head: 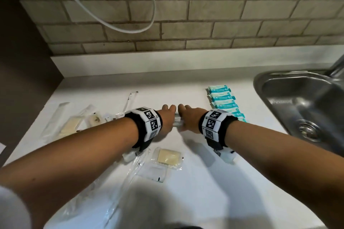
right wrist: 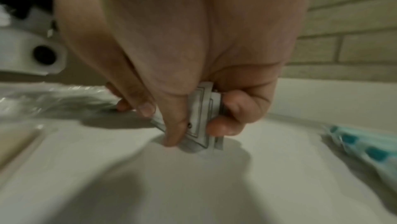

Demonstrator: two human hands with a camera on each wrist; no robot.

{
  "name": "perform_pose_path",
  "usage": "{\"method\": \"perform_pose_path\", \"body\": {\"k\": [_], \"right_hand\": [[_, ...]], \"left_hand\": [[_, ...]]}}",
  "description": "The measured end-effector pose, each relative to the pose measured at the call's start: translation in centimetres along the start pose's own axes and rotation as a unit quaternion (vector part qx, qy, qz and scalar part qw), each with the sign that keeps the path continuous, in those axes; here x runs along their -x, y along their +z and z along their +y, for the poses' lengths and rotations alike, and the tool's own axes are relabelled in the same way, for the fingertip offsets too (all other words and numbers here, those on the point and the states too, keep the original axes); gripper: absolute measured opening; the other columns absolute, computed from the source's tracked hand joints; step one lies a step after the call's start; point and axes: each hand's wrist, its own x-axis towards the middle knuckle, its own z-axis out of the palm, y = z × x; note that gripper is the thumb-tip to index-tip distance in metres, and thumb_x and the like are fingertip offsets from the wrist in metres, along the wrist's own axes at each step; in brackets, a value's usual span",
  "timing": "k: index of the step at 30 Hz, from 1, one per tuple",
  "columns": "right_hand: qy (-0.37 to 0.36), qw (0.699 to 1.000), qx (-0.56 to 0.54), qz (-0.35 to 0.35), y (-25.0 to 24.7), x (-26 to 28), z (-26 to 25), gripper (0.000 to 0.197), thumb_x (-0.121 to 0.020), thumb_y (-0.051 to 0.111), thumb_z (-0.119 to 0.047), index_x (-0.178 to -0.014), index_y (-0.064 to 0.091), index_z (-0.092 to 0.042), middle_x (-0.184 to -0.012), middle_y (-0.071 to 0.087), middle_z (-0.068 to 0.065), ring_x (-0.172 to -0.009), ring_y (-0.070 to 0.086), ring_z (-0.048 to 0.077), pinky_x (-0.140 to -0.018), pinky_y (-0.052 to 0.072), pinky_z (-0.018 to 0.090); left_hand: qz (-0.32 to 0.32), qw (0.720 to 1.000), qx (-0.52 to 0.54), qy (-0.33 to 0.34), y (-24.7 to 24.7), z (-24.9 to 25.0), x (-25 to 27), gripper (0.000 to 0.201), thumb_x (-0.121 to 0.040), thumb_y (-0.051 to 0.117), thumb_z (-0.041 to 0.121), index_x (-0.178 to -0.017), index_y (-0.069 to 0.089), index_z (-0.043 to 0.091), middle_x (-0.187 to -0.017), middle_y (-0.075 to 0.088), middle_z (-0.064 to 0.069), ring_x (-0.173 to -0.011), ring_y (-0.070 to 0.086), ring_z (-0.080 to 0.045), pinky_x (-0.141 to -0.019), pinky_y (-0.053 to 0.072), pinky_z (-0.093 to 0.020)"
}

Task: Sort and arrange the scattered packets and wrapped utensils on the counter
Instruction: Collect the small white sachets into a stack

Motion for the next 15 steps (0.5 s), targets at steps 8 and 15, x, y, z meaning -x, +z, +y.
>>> {"method": "perform_pose_path", "body": {"k": [8,15], "right_hand": [[-0.03,0.997,-0.07,-0.025,-1.0,0.8,0.9,0.037,-0.09,0.053,-0.019,-0.122,0.047,-0.003,-0.121,0.048,0.014,-0.103,0.058,0.031,-0.084,0.047,0.036],[-0.034,0.994,-0.1,0.026,-1.9,1.2,2.9,0.017,-0.079,0.072,-0.025,-0.094,0.069,-0.018,-0.093,0.07,0.006,-0.088,0.063,0.026,-0.066,0.043,0.027]], "left_hand": [[-0.056,0.997,0.045,-0.025,-1.1,0.1,0.4,0.037,-0.097,0.042,0.025,-0.128,0.036,0.005,-0.13,0.027,-0.01,-0.107,0.055,-0.032,-0.092,0.041,-0.04],[0.013,0.998,0.051,0.034,-1.7,-1.7,1.1,0.026,-0.094,0.049,0.016,-0.116,0.063,0.009,-0.114,0.05,-0.014,-0.1,0.057,-0.03,-0.087,0.047,-0.033]]}}
